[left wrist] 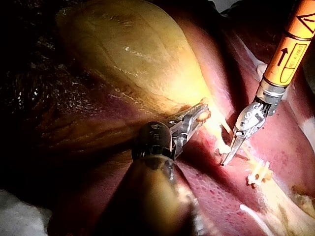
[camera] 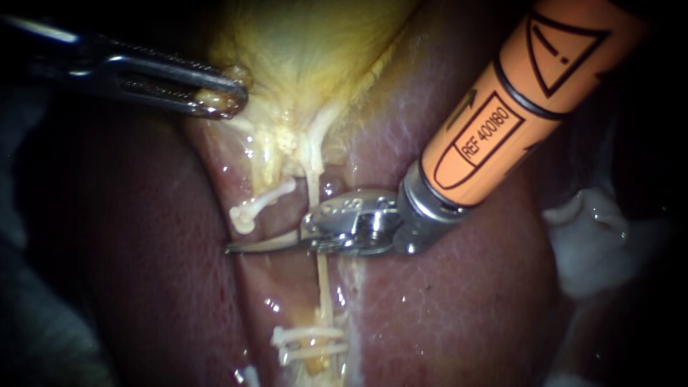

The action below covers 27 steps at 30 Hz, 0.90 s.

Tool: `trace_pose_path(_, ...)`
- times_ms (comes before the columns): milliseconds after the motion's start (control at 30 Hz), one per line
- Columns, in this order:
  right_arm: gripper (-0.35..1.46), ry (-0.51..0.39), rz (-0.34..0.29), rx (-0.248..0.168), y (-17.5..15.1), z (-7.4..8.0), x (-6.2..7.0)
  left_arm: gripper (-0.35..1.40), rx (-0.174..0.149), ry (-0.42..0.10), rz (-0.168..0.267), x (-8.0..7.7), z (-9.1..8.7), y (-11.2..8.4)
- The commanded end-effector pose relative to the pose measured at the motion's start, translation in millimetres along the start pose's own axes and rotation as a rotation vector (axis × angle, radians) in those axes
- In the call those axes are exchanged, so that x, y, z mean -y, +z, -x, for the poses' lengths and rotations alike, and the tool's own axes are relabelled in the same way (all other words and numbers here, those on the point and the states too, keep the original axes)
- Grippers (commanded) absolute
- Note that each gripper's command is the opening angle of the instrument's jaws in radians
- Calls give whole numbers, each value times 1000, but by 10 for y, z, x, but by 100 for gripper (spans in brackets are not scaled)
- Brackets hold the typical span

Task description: Go back from the cut left tube

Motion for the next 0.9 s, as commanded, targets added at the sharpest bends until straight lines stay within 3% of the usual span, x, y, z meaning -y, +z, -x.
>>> trace_pose_path(33,-35,16,-1,-1,0,-1,2,-35,0,0,0,0,0,0)
trace_pose_path(67,-20,22,0,-1,1,-1,3,-35,0,0,0,1,0,0)
trace_pose_path(167,69,22,-3,-1,5,-4,6,-35,0,0,0,1,0,0)
trace_pose_path(233,101,22,6,-3,8,-6,8,-35,0,0,0,1,0,0)
trace_pose_path(333,113,22,7,-6,11,-8,10,-35,0,0,0,1,0,0)
trace_pose_path(567,119,20,4,-5,8,-6,13,-35,0,0,0,2,0,0)
trace_pose_path(700,126,22,10,-7,-4,-1,25,-35,0,0,0,3,0,0)
trace_pose_path(900,141,-66,176,-38,-42,8,45,-35,0,0,1,7,0,1)
